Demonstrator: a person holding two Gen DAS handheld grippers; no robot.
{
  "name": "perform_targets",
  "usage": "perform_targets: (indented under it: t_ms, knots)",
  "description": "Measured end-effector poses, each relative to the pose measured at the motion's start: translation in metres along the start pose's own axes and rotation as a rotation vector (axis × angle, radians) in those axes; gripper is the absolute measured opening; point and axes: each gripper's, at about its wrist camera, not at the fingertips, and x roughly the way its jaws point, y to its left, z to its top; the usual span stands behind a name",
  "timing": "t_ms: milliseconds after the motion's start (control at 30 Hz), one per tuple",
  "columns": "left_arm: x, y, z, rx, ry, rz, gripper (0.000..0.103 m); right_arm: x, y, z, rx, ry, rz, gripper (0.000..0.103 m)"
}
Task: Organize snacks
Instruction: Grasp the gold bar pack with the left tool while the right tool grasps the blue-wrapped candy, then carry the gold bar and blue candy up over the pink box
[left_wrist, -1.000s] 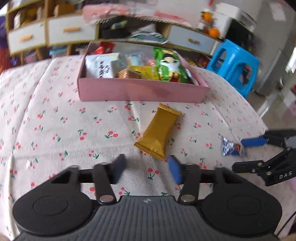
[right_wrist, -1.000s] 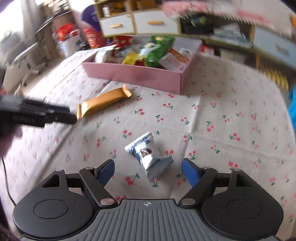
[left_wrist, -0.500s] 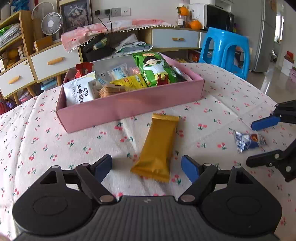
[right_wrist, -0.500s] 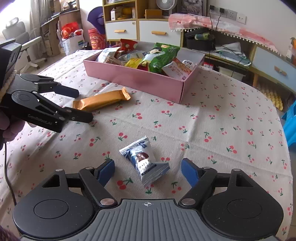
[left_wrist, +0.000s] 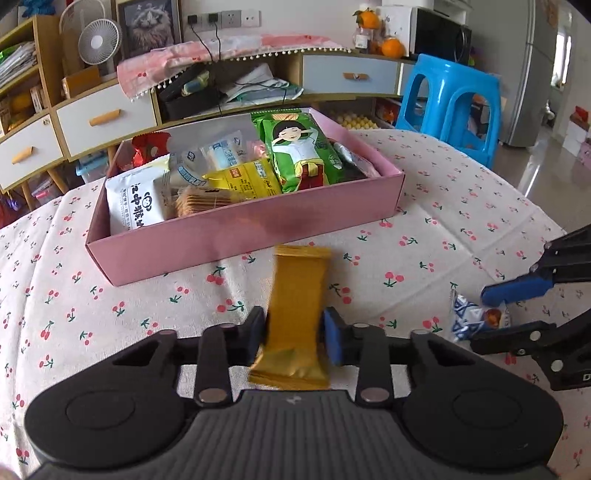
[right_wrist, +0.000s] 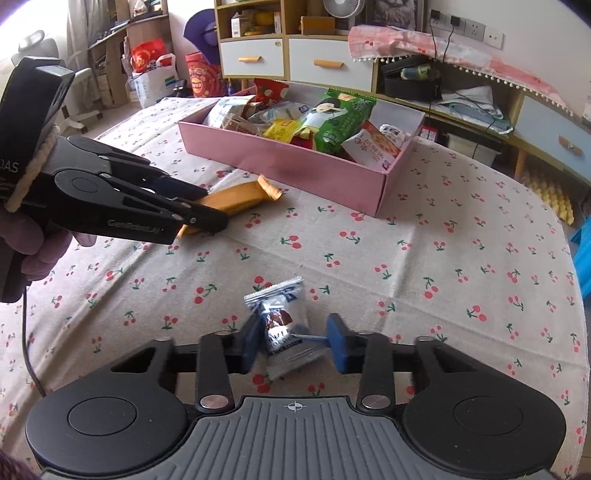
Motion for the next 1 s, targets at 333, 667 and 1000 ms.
perform_targets:
  t_ms: [333,667,1000]
  knots:
    - [-0.01,0.012,0.008,-0.089,0.041,-0.022,0.026,0.004,0.009,0.018,0.073,0.061,0.0,0.032]
    - [-0.034,0.019,0.015,-0.115,0.015,-0.048,0.026,0.002,0.017,0.05,0.169,0.056,-0.041,0.032]
    - [-0.056,0.039,0.025,-0.193,-0.046,-0.062,0.026,-0.006,0.015,0.086,0.308,-0.018,-0.028,0.032]
